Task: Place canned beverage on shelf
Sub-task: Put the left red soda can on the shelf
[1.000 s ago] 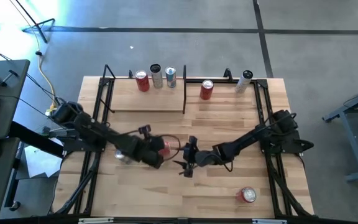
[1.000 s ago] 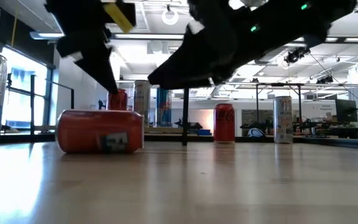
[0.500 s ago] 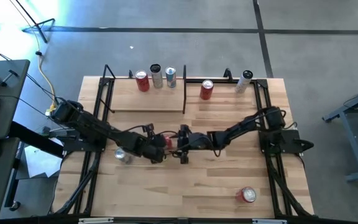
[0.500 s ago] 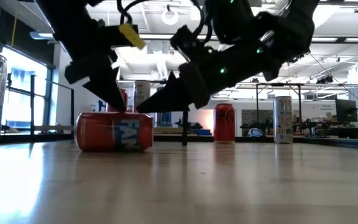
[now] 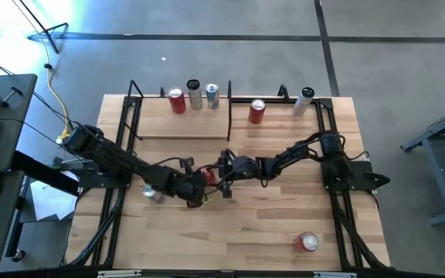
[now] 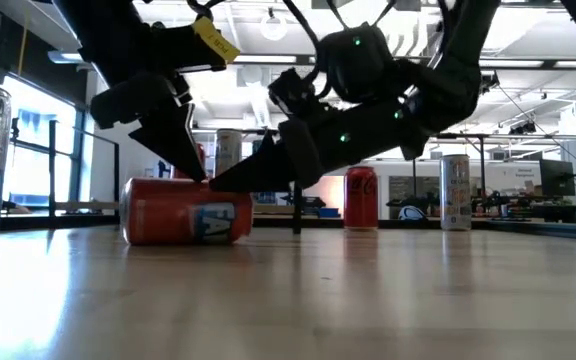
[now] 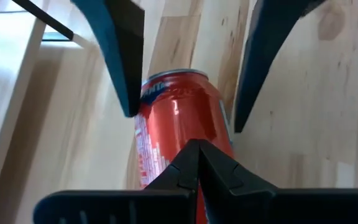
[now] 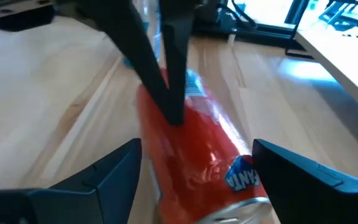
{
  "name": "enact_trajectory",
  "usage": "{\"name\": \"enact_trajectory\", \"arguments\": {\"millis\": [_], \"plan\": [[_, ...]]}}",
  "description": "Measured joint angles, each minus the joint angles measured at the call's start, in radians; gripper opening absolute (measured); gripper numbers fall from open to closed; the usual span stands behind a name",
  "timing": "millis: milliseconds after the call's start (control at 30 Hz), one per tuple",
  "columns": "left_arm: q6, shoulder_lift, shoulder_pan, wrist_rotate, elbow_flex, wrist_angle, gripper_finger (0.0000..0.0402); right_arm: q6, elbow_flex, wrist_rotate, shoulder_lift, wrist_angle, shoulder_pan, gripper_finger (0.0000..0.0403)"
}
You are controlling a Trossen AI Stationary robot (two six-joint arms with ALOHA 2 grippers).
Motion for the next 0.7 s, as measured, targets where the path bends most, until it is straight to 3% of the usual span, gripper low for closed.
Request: {"name": "enact_trajectory", "arguments": {"millis": [200, 467, 700], "plan": [[0.001, 0.001, 0.001, 0.017, 0.0, 0.011, 0.0, -0.011, 0.062, -0.043, 0.047, -0.034, -0.023, 0.0291], [0.009, -0.001, -0.003, 0.01, -0.001, 0.01, 0.0, -0.019, 0.133, -0.069, 0.051, -0.24, -0.015, 0.0291], [-0.021, -0.087, -0.054, -0.075, -0.001, -0.037, 0.0, 0.065, 0.134, -0.087, 0.048, -0.305, -0.01, 0.0291]]}}
